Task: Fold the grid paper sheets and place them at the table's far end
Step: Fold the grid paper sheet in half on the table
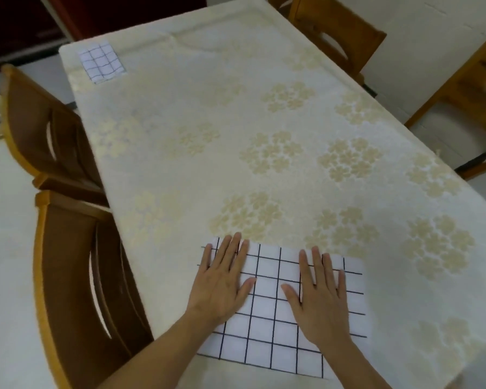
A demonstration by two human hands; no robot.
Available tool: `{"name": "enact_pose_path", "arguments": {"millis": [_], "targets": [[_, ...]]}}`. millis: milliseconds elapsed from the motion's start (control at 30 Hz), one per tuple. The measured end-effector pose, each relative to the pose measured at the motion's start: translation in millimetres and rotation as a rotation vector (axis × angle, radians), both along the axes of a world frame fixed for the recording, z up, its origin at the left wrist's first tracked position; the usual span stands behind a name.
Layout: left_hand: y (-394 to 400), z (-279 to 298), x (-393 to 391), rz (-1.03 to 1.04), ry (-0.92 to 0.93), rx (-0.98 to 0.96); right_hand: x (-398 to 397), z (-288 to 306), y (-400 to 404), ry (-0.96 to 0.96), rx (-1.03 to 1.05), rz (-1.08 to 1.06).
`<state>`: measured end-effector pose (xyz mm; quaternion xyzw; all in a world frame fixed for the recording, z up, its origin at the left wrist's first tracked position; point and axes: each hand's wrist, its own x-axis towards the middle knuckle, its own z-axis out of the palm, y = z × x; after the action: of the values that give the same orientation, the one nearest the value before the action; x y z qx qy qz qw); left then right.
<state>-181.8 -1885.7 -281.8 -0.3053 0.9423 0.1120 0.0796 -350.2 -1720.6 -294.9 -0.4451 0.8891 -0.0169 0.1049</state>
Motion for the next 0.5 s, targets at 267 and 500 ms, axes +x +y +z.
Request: {"name": "enact_pose_path", "arguments": {"millis": [267,500], "targets": [[50,30,46,0.388,-0.014,-0.064,-18,17,-24,-0.053,-0.155,0.443],[93,30,75,0.613,-0.137,0.035,-14,24,-78,0.016,-0.044,0.887]]}}
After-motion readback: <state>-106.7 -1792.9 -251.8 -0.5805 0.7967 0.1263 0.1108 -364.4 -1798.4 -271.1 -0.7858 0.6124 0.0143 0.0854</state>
